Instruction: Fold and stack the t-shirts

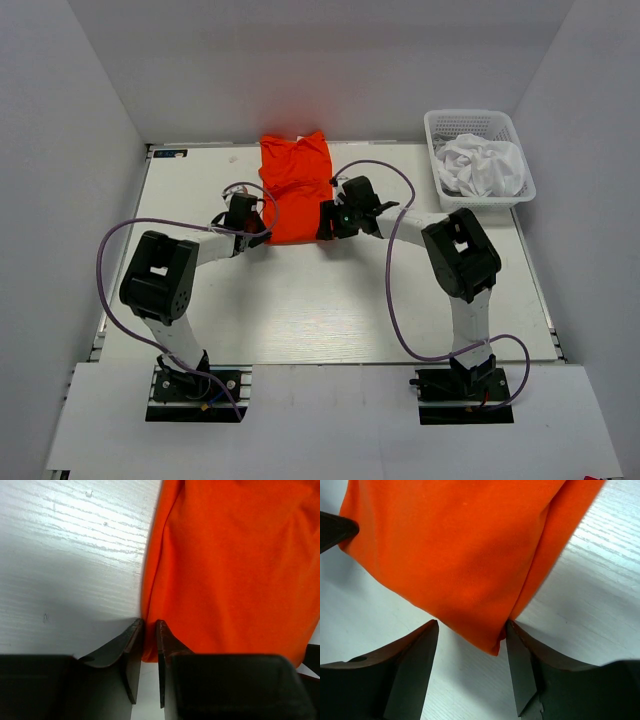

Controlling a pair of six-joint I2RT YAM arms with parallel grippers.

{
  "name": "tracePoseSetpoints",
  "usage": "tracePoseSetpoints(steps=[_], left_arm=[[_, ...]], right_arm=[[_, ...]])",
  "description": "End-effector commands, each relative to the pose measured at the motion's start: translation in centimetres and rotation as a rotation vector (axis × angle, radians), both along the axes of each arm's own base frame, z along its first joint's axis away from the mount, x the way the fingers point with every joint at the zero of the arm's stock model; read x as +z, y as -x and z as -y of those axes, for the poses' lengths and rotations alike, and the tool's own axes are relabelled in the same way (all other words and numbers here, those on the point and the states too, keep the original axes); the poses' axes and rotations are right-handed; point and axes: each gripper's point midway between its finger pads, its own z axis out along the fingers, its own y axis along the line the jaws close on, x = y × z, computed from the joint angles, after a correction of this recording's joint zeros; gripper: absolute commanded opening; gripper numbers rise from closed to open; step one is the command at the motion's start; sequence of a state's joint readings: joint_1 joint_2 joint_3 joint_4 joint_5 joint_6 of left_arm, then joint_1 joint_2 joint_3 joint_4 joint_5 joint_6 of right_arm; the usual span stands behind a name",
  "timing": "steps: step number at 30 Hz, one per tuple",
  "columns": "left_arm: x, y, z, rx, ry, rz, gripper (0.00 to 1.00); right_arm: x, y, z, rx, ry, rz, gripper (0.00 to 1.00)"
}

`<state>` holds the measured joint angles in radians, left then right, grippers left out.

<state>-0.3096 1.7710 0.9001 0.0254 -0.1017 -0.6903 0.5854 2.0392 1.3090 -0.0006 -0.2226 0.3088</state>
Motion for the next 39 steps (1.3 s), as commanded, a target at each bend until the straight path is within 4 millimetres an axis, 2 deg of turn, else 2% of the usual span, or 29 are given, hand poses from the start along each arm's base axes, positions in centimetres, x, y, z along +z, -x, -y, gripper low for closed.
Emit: tracePoseSetpoints(steps=[1, 3, 6, 9, 10, 12, 14, 18, 20, 24, 25, 29, 30, 31, 32, 33, 34, 36, 37, 38, 39], left_arm=[[-3.0, 4.5, -1.1, -0.003, -0.046, -0.169, 0.3], [-3.4, 5.2, -1.5, 0.002, -0.065, -0.202, 0.3], [-2.6, 5.2, -1.3, -0.004, -0.054, -0.198, 0.31], [-2.7, 5.8, -1.3, -0.013, -0.048, -0.214, 0.33], [-2.5, 5.9, -1.3, -0.013, -0.048, -0.213, 0.35], [-1.8, 5.9, -1.5, -0.007, -0.049, -0.194, 0.36], [-2.1, 6.5, -1.7, -0.016, -0.06, -0.202, 0.36], [-1.9, 6.0, -1.8, -0.019, -0.069, -0.178, 0.38], [-2.5, 6.0, -1.1, -0.052, -0.047, -0.196, 0.38], [-2.8, 5.6, -0.4, -0.08, -0.023, -0.183, 0.35], [-2.7, 5.4, -0.3, -0.08, -0.02, -0.174, 0.33], [-3.0, 4.7, 0.3, -0.109, -0.01, -0.157, 0.29], [-2.6, 4.2, 0.6, -0.116, 0.001, -0.146, 0.22], [-2.7, 3.9, 0.7, -0.116, 0.001, -0.146, 0.2], [-3.2, 4.3, 0.6, -0.115, -0.005, -0.168, 0.05], [-3.2, 4.3, 0.6, -0.115, -0.005, -0.168, 0.0], [-3.2, 4.3, 0.6, -0.115, -0.005, -0.168, 0.0], [-3.0, 4.2, 0.6, -0.115, -0.005, -0.17, 0.0], [-2.4, 4.2, 0.6, -0.115, -0.004, -0.162, 0.0], [-1.7, 4.0, 0.7, -0.123, -0.004, -0.142, 0.0], [-0.5, 4.8, 1.0, -0.138, 0.007, -0.121, 0.0]], right_arm=[[-0.4, 1.4, 0.8, -0.005, 0.029, -0.031, 0.63], [-0.7, 1.8, 1.0, -0.006, 0.037, -0.046, 0.63], [0.1, 2.2, 1.2, -0.002, 0.025, -0.032, 0.63], [0.3, 2.4, 1.5, -0.005, 0.036, -0.025, 0.63], [-0.1, 2.2, 2.1, -0.023, 0.057, -0.025, 0.63], [-0.4, 2.6, 2.2, -0.021, 0.062, -0.033, 0.6], [-0.6, 2.9, 2.1, -0.009, 0.059, -0.041, 0.6], [-0.6, 2.4, 1.5, -0.002, 0.04, -0.027, 0.6], [-0.4, 2.1, 1.3, -0.003, 0.032, -0.022, 0.54], [-0.3, 2.2, 0.7, 0.022, 0.015, -0.028, 0.47], [-0.1, 1.6, 0.3, 0.021, -0.002, -0.001, 0.46], [-0.4, 1.0, 0.1, 0.021, -0.009, 0.034, 0.44], [0.0, 0.4, -0.1, 0.013, -0.007, 0.049, 0.43], [-0.3, 0.2, -0.1, 0.013, 0.0, 0.05, 0.41], [-0.2, 0.0, -0.2, 0.014, 0.002, 0.057, 0.38], [-0.2, -0.3, -0.2, 0.015, 0.0, 0.069, 0.36], [-0.1, -0.5, -0.2, 0.009, 0.0, 0.079, 0.33], [0.2, -0.5, -0.2, 0.005, -0.001, 0.086, 0.2], [0.5, -0.5, -0.2, 0.009, -0.004, 0.088, 0.03], [1.1, -0.1, -0.1, 0.014, -0.01, 0.09, 0.0], [2.9, 0.3, 0.0, 0.018, -0.031, 0.114, 0.0]])
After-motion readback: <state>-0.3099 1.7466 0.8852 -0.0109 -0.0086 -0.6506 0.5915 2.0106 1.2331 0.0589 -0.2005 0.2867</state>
